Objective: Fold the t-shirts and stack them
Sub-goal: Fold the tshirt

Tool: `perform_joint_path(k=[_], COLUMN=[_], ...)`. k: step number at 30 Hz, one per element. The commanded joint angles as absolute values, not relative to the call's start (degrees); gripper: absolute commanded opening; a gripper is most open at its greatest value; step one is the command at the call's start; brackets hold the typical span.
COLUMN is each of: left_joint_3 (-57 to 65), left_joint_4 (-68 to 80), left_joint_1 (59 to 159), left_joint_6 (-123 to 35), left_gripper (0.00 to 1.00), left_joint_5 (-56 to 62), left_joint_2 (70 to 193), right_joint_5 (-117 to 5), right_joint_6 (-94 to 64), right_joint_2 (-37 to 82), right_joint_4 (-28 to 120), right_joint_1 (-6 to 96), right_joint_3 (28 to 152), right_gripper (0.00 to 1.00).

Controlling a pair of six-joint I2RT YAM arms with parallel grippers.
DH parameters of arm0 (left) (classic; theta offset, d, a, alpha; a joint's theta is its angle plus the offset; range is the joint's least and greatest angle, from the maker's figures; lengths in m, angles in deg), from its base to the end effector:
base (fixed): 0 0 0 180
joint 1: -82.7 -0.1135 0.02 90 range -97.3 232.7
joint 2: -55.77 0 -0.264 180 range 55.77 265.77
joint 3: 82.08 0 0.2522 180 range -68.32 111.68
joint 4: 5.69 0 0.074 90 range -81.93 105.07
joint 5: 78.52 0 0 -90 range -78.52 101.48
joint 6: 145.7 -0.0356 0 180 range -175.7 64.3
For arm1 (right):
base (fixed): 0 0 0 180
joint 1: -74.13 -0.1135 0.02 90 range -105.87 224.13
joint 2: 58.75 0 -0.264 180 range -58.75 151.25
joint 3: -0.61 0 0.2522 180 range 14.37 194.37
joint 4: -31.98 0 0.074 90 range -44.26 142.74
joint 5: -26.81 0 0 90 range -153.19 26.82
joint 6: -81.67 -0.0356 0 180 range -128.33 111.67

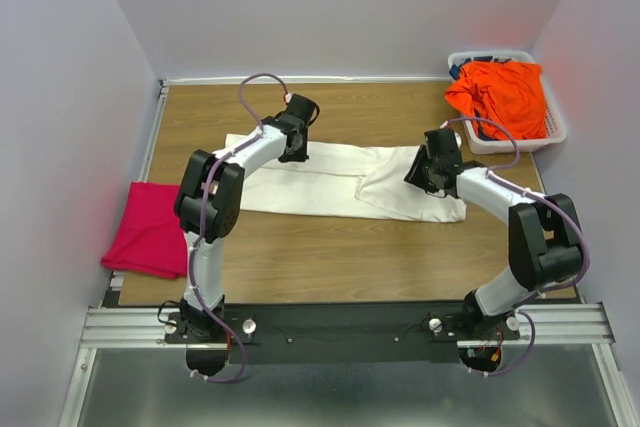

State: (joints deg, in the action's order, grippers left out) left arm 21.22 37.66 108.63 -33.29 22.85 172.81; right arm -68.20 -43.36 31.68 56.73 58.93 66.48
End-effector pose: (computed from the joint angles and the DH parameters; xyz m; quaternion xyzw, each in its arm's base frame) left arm 0.4025 -0.1879 0.1973 0.0013 0.9547 -0.0287 0.2961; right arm 0.3123 0.0816 0.1897 0.1763 0.9201 0.1103 0.3319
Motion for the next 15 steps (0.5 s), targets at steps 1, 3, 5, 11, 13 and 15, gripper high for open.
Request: perform_joint_path(k=[1, 3, 5, 11, 13, 15], left_joint_3=[17.6, 15.6, 15.3, 13.8, 11.2, 8.7], left_joint_4=[39.4, 38.4, 38.4, 38.7, 37.9, 37.3], left_joint_1=[108.6, 108.6, 108.6, 108.6, 108.7, 108.9], left_joint_6=[-34.8, -35.0, -35.2, -35.8, -35.6, -34.4], left_gripper=[0.31, 0.31, 0.31, 0.31, 0.31, 0.30], left_joint_5=[28.0, 28.5, 28.6, 27.9, 25.9, 23.1], left_joint_2=[173.1, 173.2, 174.1, 175.0, 173.3, 171.4], right_joint_5=[-69.5, -70.1, -69.9, -71.3, -71.8, -71.9], right_joint_6=[-45.5, -45.4, -45.4, -45.6, -44.9, -43.8], right_joint_2=[32.5, 33.6, 35.1, 38.5, 40.4, 44.1], right_joint_4=[58.0, 58.0, 58.0, 57.9, 58.0, 58.0], right_joint_1=[59.0, 59.0, 59.0, 59.5, 60.1, 61.1], right_joint_3=[63.6, 63.7, 64.2, 67.0, 70.2, 73.5], right_gripper=[0.45, 0.45, 0.45, 0.45, 0.45, 0.45])
